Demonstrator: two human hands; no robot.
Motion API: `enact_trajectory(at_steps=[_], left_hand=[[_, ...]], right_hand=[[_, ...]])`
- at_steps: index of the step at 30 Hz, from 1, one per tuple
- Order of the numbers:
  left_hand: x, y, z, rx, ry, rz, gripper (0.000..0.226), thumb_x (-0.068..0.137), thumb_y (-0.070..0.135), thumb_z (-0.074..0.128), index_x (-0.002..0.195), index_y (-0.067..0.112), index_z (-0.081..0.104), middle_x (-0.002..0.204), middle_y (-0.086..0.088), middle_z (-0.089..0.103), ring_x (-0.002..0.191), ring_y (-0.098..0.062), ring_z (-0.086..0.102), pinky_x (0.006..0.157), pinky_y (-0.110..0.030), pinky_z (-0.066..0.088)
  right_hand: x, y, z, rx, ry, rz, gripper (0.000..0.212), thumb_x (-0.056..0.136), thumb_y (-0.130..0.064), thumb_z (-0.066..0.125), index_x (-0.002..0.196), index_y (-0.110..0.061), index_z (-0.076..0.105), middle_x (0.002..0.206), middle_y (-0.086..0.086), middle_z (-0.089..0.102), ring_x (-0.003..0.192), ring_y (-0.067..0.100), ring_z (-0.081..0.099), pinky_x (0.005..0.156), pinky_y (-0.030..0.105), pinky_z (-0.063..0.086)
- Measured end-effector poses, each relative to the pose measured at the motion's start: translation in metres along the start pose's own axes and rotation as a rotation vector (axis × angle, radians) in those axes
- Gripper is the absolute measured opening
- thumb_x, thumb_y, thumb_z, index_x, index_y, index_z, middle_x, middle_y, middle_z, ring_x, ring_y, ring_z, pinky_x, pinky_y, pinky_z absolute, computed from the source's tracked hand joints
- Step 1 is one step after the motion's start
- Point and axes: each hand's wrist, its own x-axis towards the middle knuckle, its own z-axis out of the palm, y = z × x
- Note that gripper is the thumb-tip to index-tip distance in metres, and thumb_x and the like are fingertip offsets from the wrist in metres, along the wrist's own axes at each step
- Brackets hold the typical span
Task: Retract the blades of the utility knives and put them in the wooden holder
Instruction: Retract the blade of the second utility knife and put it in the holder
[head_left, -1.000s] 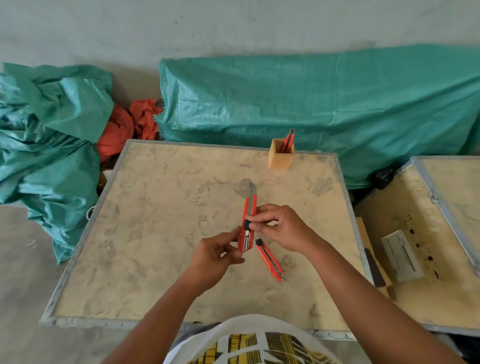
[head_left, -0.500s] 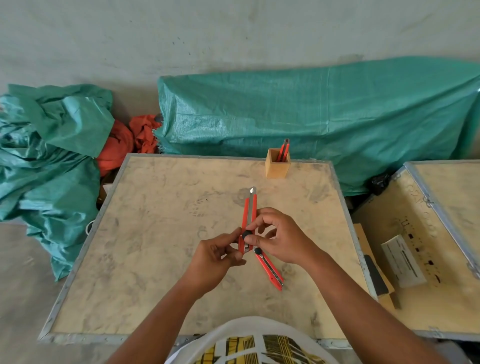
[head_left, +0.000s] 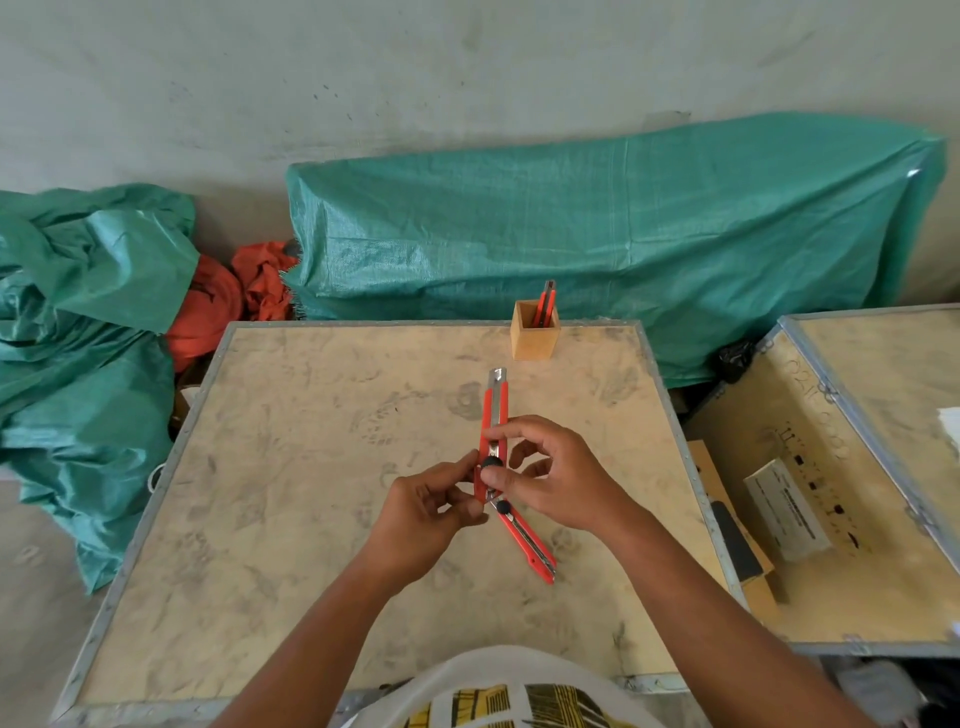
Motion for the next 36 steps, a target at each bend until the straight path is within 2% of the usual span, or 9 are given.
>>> enact_trajectory(at_steps=[3, 7, 13, 17, 22, 29, 31, 34, 36], left_hand=[[0.005, 0.0, 0.004, 0.027, 0.001, 0.003, 0.058, 0.082, -0.016, 0.068, 0.126, 0.022, 0.065, 0.1, -0.007, 0.075, 0.077, -0.021, 0.068, 0.083, -0.041, 0.062], [0.015, -0.001, 0.009, 0.043, -0.028, -0.002, 0.059, 0.082, -0.015, 0.069, 0.125, 0.025, 0.067, 0.102, -0.011, 0.074, 0.076, -0.013, 0.067, 0.084, -0.041, 0.062], [0.038, -0.001, 0.013, 0.111, -0.048, -0.003, 0.068, 0.083, -0.011, 0.07, 0.119, 0.046, 0.065, 0.105, 0.002, 0.076, 0.076, -0.014, 0.067, 0.084, -0.038, 0.061], [0.079, 0.002, 0.019, 0.228, -0.05, -0.015, 0.072, 0.084, -0.006, 0.07, 0.116, 0.058, 0.062, 0.103, 0.015, 0.076, 0.085, -0.02, 0.07, 0.091, -0.033, 0.057], [0.114, 0.001, 0.027, 0.258, -0.039, 0.02, 0.073, 0.083, -0.005, 0.072, 0.109, 0.063, 0.063, 0.101, 0.018, 0.076, 0.082, -0.016, 0.07, 0.088, -0.022, 0.052], [0.222, -0.007, 0.043, 0.298, 0.005, 0.027, 0.05, 0.083, 0.006, 0.076, 0.123, 0.036, 0.067, 0.116, 0.013, 0.072, 0.097, -0.005, 0.069, 0.077, 0.0, 0.044], [0.256, -0.008, 0.048, 0.324, 0.014, 0.026, 0.051, 0.083, 0.009, 0.077, 0.126, 0.034, 0.065, 0.119, 0.014, 0.07, 0.1, -0.002, 0.067, 0.078, -0.002, 0.046], [0.308, -0.011, 0.054, 0.345, 0.003, 0.032, 0.053, 0.083, 0.006, 0.075, 0.129, 0.03, 0.063, 0.119, 0.012, 0.069, 0.103, -0.006, 0.067, 0.091, -0.019, 0.051], [0.336, -0.016, 0.058, 0.369, 0.004, 0.029, 0.056, 0.082, -0.001, 0.072, 0.13, 0.026, 0.062, 0.117, 0.015, 0.066, 0.105, -0.005, 0.064, 0.095, -0.017, 0.047]], right_hand=[[-0.001, 0.004, -0.004, 0.01, 0.038, -0.005, 0.021, 0.078, -0.034, 0.086, 0.098, -0.032, 0.076, 0.111, -0.018, 0.069, 0.091, 0.009, 0.07, 0.071, 0.02, 0.058], [-0.001, 0.006, -0.005, 0.029, 0.15, -0.019, 0.032, 0.069, -0.047, 0.087, 0.083, -0.025, 0.067, 0.1, -0.012, 0.071, 0.089, 0.013, 0.072, 0.069, 0.028, 0.062], [0.015, 0.019, -0.02, 0.119, 0.157, 0.086, 0.025, 0.089, -0.034, 0.077, 0.113, -0.037, 0.074, 0.112, -0.018, 0.075, 0.096, 0.008, 0.073, 0.078, 0.027, 0.062], [0.048, 0.033, -0.04, 0.075, 0.191, 0.101, 0.026, 0.091, -0.024, 0.076, 0.114, -0.037, 0.076, 0.111, -0.022, 0.075, 0.095, 0.002, 0.073, 0.077, 0.016, 0.059], [0.072, 0.049, -0.053, 0.085, 0.245, 0.126, 0.027, 0.089, -0.016, 0.079, 0.109, -0.034, 0.079, 0.108, -0.017, 0.078, 0.093, 0.004, 0.075, 0.082, 0.02, 0.061], [0.158, 0.087, -0.092, 0.045, 0.362, 0.137, 0.029, 0.085, -0.008, 0.081, 0.109, -0.025, 0.081, 0.104, -0.009, 0.08, 0.088, 0.004, 0.077, 0.083, 0.019, 0.061], [0.187, 0.1, -0.103, 0.015, 0.403, 0.129, 0.029, 0.085, -0.006, 0.081, 0.109, -0.021, 0.081, 0.105, -0.004, 0.081, 0.09, 0.007, 0.077, 0.085, 0.022, 0.061], [0.229, 0.118, -0.116, -0.035, 0.455, 0.123, 0.028, 0.085, -0.004, 0.08, 0.111, -0.016, 0.081, 0.105, 0.001, 0.081, 0.091, 0.012, 0.078, 0.085, 0.025, 0.061], [0.252, 0.129, -0.119, -0.08, 0.489, 0.106, 0.027, 0.085, -0.003, 0.079, 0.11, -0.014, 0.081, 0.103, 0.003, 0.081, 0.088, 0.013, 0.078, 0.084, 0.025, 0.062]])
